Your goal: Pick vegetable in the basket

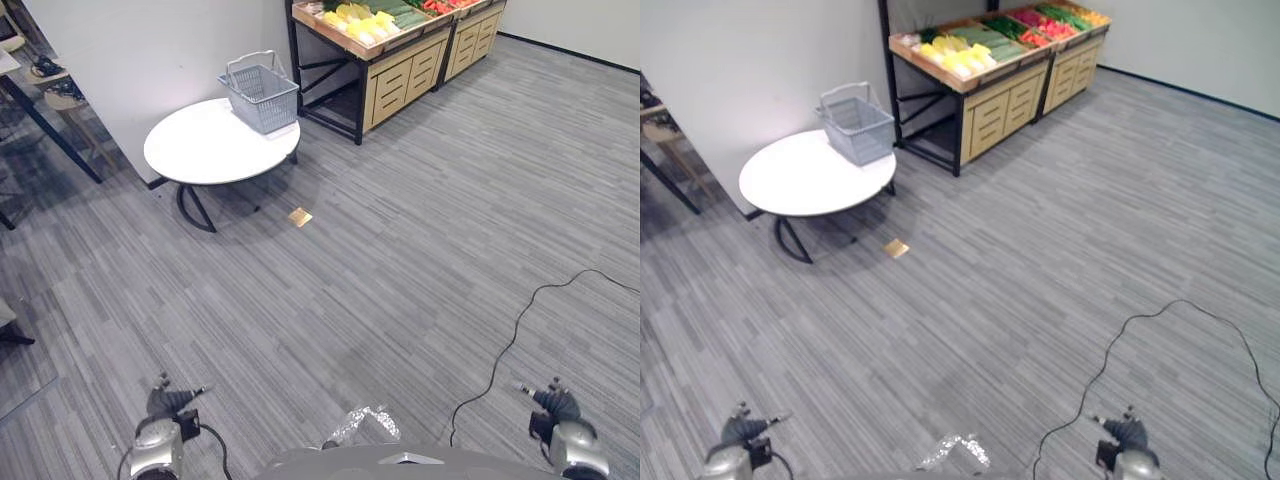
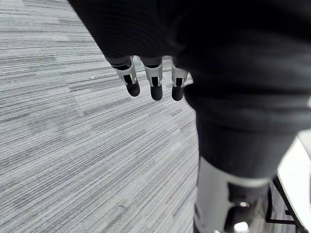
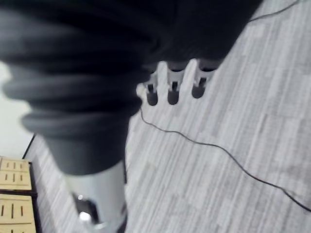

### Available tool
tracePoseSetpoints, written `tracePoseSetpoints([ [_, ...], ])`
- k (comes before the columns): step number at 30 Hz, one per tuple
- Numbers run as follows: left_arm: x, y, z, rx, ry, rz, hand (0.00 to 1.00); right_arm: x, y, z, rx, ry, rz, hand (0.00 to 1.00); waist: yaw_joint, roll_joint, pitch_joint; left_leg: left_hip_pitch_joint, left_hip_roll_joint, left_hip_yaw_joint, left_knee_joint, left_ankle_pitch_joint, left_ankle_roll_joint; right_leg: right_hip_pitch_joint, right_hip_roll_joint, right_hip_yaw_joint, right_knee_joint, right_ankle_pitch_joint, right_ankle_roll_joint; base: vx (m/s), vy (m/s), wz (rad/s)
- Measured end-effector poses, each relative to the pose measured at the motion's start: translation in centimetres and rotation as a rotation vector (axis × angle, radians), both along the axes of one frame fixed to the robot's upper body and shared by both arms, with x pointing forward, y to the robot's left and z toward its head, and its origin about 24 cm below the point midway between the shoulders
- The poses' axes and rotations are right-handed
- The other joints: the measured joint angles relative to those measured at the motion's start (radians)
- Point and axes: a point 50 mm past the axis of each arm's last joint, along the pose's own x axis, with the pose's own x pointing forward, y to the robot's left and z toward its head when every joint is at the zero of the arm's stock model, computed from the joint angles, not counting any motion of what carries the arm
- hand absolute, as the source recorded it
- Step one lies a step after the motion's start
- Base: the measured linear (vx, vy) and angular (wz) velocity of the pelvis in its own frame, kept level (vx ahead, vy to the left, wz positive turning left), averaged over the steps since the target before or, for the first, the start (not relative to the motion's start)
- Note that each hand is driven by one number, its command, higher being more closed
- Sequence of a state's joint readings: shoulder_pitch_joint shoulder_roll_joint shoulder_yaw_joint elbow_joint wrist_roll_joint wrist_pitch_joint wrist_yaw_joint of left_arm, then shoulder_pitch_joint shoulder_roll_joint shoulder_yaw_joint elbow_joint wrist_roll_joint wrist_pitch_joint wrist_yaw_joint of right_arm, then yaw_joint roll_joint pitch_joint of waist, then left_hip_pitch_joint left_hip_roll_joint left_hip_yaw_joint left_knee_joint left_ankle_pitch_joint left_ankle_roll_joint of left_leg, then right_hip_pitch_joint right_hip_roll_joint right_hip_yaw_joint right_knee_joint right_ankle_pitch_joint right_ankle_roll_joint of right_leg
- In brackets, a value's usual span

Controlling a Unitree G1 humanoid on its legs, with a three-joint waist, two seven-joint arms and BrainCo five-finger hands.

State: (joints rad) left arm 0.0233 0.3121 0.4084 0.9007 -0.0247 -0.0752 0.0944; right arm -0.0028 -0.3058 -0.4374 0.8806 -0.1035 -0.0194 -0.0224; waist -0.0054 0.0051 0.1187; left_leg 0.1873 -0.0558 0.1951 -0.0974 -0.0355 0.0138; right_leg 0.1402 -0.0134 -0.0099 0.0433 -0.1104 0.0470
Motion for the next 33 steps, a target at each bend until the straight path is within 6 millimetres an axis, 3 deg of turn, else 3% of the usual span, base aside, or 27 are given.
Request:
tracePoseSetpoints([
  [5,0.8,-0.3,0.5,0.022,-0.035,-0.030,0.00,0.2,0.7,-0.2,0.002,0.013,0.056,0.00,-0.001,0.005,0.003,0.007,0.005,0.002,0.000,-0.004,-0.005,0.006,0.005,-0.004,0.002,-0.011,-0.008,-0.01,-0.069,0.00],
  [13,0.8,-1.8,-0.3,0.001,-0.019,-0.057,0.00,-1.3,0.7,-0.8,0.003,0.055,0.056,0.00,-0.005,0.005,0.004,0.006,0.009,-0.036,-0.006,0.002,0.004,0.000,0.007,-0.040,0.027,-0.034,-0.008,-0.04,-0.049,0.14],
  [21,1.0,-2.9,-0.7,-0.031,-0.023,-0.059,0.00,0.2,0.8,-0.4,0.003,0.021,0.066,0.00,-0.005,0.006,0.035,-0.037,0.007,-0.037,0.015,-0.010,-0.006,-0.064,0.001,-0.047,0.106,-0.081,-0.020,0.03,-0.026,0.03],
  [22,1.0,-2.9,-0.7,-0.032,-0.025,-0.056,0.00,0.5,0.9,-0.3,0.004,0.015,0.070,0.00,-0.005,0.001,0.044,-0.053,0.007,-0.036,0.057,-0.032,-0.007,-0.066,-0.004,-0.045,0.117,-0.090,-0.019,0.07,-0.037,-0.04],
  [23,1.0,-2.9,-0.7,-0.035,-0.029,-0.054,0.00,1.0,1.0,-0.1,0.000,0.004,0.077,0.00,-0.002,-0.005,0.059,-0.117,0.019,-0.026,0.211,-0.110,-0.023,-0.074,-0.007,-0.040,0.137,-0.109,-0.028,0.02,-0.044,-0.10],
  [24,1.0,-3.0,-0.7,-0.041,-0.033,-0.048,0.00,1.4,1.1,0.1,-0.008,0.000,0.090,0.00,0.000,-0.006,0.067,-0.190,0.041,-0.006,0.384,-0.163,-0.037,-0.080,-0.006,-0.032,0.150,-0.131,-0.040,0.00,-0.097,-0.21],
  [25,1.2,-3.1,-0.6,-0.042,-0.046,-0.048,0.00,2.3,1.3,0.4,-0.020,-0.012,0.117,0.00,0.005,-0.003,0.096,-0.305,0.086,0.022,0.666,-0.172,-0.048,-0.069,0.001,-0.024,0.179,-0.149,-0.046,0.01,-0.079,-0.26],
  [26,1.3,-3.3,-0.6,-0.047,-0.053,-0.049,0.00,2.5,1.2,0.7,-0.033,-0.018,0.129,0.00,0.011,0.007,0.112,-0.351,0.116,0.026,0.790,-0.154,-0.045,-0.059,0.011,-0.016,0.196,-0.158,-0.052,0.06,-0.056,-0.49],
  [27,1.4,-3.8,-0.7,-0.064,-0.065,-0.041,0.00,2.9,1.1,1.1,-0.054,-0.034,0.146,0.00,0.032,0.024,0.132,-0.416,0.165,0.046,0.979,-0.077,-0.036,-0.048,0.024,0.013,0.245,-0.194,-0.053,0.14,0.006,-0.63],
  [28,1.3,-4.2,-0.7,-0.083,-0.081,-0.026,0.00,3.4,1.4,1.4,-0.066,-0.056,0.158,0.00,0.051,0.018,0.149,-0.463,0.186,0.063,1.090,0.030,-0.038,-0.035,0.015,0.038,0.274,-0.225,-0.060,0.16,0.023,-0.61],
  [29,1.4,-4.4,-0.8,-0.090,-0.084,-0.026,0.00,3.6,1.5,1.6,-0.068,-0.064,0.161,0.00,0.053,0.011,0.156,-0.489,0.193,0.069,1.135,0.064,-0.038,-0.028,0.009,0.048,0.278,-0.235,-0.062,0.20,0.036,-0.43],
  [30,1.4,-4.6,-0.9,-0.100,-0.085,-0.024,0.00,3.9,1.6,1.8,-0.070,-0.077,0.161,0.00,0.053,0.018,0.153,-0.525,0.198,0.069,1.134,-0.028,-0.037,-0.022,0.003,0.064,0.277,-0.247,-0.063,0.25,0.070,-0.33],
  [31,1.3,-4.5,-0.8,-0.096,-0.085,-0.022,0.00,4.3,1.6,2.0,-0.072,-0.087,0.164,0.00,0.053,0.022,0.152,-0.547,0.195,0.071,1.026,-0.101,-0.053,-0.022,-0.005,0.081,0.269,-0.256,-0.057,0.33,0.120,-0.32],
  [32,1.2,-4.3,-0.8,-0.091,-0.083,-0.021,0.00,4.6,1.6,2.1,-0.070,-0.096,0.162,0.00,0.053,0.023,0.151,-0.556,0.188,0.074,0.902,-0.126,-0.059,-0.017,-0.015,0.085,0.252,-0.261,-0.054,0.25,0.097,-0.21],
  [33,1.2,-4.3,-0.8,-0.091,-0.083,-0.021,0.00,4.6,1.6,2.1,-0.070,-0.096,0.162,0.00,0.053,0.023,0.151,-0.556,0.187,0.075,0.892,-0.126,-0.059,-0.016,-0.016,0.085,0.250,-0.261,-0.054,0.36,0.176,-0.16],
])
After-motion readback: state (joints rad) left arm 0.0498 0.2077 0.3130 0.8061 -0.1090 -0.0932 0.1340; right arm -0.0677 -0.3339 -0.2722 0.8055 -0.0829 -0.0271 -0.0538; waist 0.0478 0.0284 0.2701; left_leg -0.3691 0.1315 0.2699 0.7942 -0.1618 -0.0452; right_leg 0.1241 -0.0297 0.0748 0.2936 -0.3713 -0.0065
